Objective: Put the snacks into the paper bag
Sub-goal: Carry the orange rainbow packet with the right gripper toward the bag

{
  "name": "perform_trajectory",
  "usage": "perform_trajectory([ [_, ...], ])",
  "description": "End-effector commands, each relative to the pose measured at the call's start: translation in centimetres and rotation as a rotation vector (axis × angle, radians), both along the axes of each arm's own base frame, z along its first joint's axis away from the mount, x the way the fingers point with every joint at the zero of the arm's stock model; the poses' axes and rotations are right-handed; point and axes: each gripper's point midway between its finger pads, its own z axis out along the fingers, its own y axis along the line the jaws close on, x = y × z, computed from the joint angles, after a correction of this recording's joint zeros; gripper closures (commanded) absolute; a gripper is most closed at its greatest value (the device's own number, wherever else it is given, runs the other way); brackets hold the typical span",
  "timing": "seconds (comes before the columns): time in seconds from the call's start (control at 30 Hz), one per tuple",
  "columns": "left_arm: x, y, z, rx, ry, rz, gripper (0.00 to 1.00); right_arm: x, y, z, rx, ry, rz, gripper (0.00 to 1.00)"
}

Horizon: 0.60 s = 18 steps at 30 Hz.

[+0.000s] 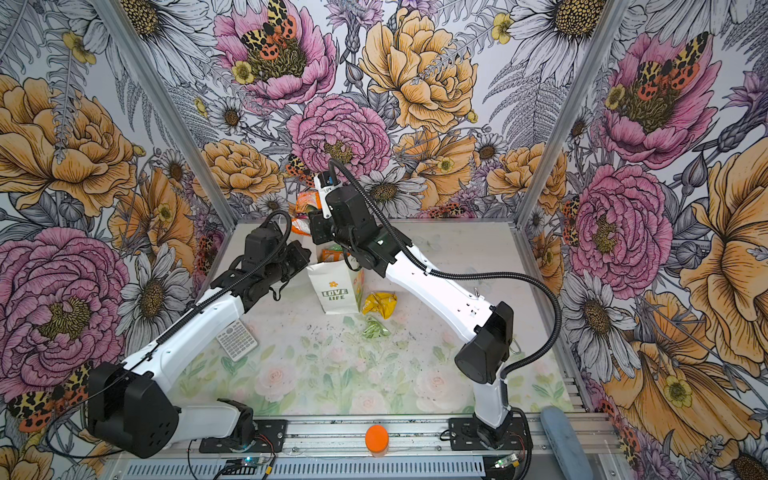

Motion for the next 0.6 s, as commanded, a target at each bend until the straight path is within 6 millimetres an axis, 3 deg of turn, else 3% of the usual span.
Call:
perform_trajectory([
  [0.0,-0.8,0.2,-1.2,0.019,0.045,-0.005,1.0,0.3,-0.2,1.6,0.021,-0.054,-0.029,0.87],
  [0.57,-0.9,0.3,-1.4,0.018,0.051,0.0,1.0,1.1,-1.9,-2.6,-0.147,-0.005,-0.104,0.88],
])
